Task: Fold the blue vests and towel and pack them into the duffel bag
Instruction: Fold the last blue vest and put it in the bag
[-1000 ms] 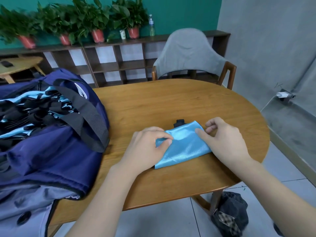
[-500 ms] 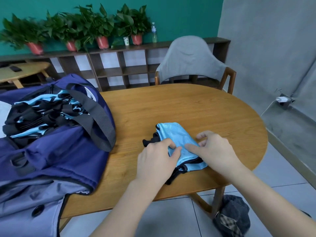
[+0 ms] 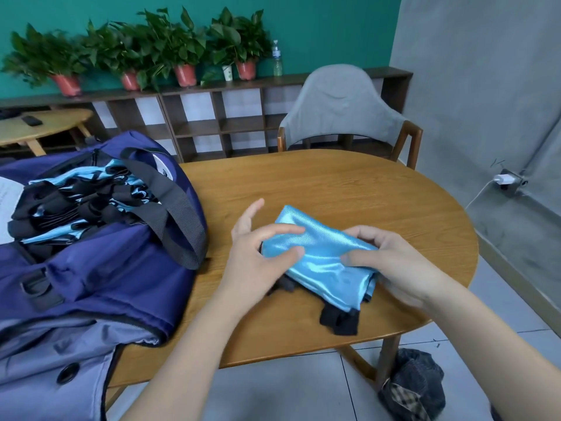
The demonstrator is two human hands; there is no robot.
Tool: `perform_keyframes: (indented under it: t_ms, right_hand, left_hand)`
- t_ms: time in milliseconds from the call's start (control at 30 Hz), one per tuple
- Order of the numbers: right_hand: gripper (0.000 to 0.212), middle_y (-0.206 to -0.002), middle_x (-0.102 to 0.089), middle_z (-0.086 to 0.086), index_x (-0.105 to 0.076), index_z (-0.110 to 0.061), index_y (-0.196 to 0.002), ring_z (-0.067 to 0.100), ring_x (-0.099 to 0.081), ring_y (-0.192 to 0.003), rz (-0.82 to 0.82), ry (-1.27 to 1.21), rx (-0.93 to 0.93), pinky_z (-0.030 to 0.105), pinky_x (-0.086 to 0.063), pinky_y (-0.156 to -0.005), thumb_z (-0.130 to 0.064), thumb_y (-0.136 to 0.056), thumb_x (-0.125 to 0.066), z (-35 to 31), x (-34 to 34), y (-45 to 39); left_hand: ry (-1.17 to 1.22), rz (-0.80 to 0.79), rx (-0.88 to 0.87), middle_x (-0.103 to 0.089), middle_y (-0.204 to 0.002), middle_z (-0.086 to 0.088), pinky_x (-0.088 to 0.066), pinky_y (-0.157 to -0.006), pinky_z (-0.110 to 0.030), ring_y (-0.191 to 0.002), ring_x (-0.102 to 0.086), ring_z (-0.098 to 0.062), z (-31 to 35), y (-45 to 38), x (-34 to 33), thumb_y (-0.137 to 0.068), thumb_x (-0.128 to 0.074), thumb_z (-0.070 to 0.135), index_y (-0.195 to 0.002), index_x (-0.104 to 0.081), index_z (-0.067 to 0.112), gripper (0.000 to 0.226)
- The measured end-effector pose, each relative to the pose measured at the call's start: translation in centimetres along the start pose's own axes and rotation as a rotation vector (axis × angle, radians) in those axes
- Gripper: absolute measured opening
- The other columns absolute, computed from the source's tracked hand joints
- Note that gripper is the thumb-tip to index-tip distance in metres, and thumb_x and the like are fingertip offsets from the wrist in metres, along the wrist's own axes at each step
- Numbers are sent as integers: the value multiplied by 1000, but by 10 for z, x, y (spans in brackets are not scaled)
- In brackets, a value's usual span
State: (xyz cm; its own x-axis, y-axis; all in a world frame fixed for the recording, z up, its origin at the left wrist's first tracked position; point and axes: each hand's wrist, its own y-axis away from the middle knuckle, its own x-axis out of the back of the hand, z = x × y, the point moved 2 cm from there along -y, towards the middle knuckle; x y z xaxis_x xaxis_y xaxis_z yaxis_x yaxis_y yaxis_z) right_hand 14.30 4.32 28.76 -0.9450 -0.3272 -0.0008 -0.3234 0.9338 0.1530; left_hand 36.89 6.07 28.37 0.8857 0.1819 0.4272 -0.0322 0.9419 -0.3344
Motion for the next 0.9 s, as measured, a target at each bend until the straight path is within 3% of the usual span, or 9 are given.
perform_keyframes:
  t_ms: [67,133,233,300,367,500,600,733,900]
  right_hand:
    - [27,-108,-75,17,-69,-5,-111,28,-72,-90,-95,-31,-39,30,-61,-75,6,-86,-68,0,6,1]
    - [29,-112,-73,20,-71,-5,-113,30,-71,-94,-150,-38,-64,33,-60,-79,4,-84,-69,2,11,1]
    - [32,-113,-73,20,-72,-7,-114,31,-71,-96,-153,-46,-67,35,-59,-82,2,-83,-70,4,13,-1]
    - [35,-113,-73,19,-69,-8,-119,31,-72,-96,-108,-57,-53,34,-61,-79,0,-85,-71,5,12,-1]
    - [39,-109,-74,18,-64,-13,-123,31,-74,-93,32,-63,-31,35,-62,-74,-5,-86,-73,5,10,-2]
    - [45,-104,-73,18,-50,-23,-123,31,-76,-87,242,-12,26,44,-60,-77,-22,-87,-77,8,2,-2]
    - [48,-101,-75,14,-43,-23,-126,27,-75,-88,239,29,26,50,-57,-89,-30,-89,-74,9,-3,0]
    - [51,-107,-77,4,-45,-19,-130,22,-74,-99,78,66,20,47,-52,-99,-25,-89,-75,3,-15,10]
    - [29,-103,-78,7,-57,-13,-122,23,-74,-98,110,61,188,40,-55,-89,-19,-95,-66,-1,-31,21]
  left_hand:
    - [227,-133,38,-44,-151,12,-30,-116,-31,-142,-36,3,0,-5,9,-75,-87,20,-94,-81,36,25]
    - [368,-296,105,-66,-130,7,-40,-110,-36,-128,-55,-3,0,-6,10,-75,-85,19,-92,-83,24,18]
    - [262,-424,155,-75,-109,9,-43,-95,-18,-109,-65,-4,2,-1,7,-83,-81,13,-97,-81,22,17]
    - [197,-394,159,-75,-106,14,-42,-88,-10,-105,-66,1,3,0,5,-87,-77,8,-98,-81,21,17]
    - [145,-312,141,-75,-105,18,-41,-90,-12,-106,-65,3,2,1,4,-90,-74,9,-95,-81,26,19]
    - [49,-167,62,-71,-109,27,-34,-113,-27,-130,-50,-5,-3,5,2,-95,-67,12,-94,-79,38,28]
    - [62,-103,61,-70,-114,24,-30,-113,-18,-136,-43,-1,0,12,7,-97,-63,12,-97,-78,40,32]
    - [167,-14,76,-68,-118,16,-40,-92,-7,-116,-58,6,9,23,21,-98,-61,9,-102,-78,34,31]
    - [158,-13,70,-63,-126,19,-37,-102,-12,-124,-50,9,17,41,35,-93,-71,16,-111,-74,41,30]
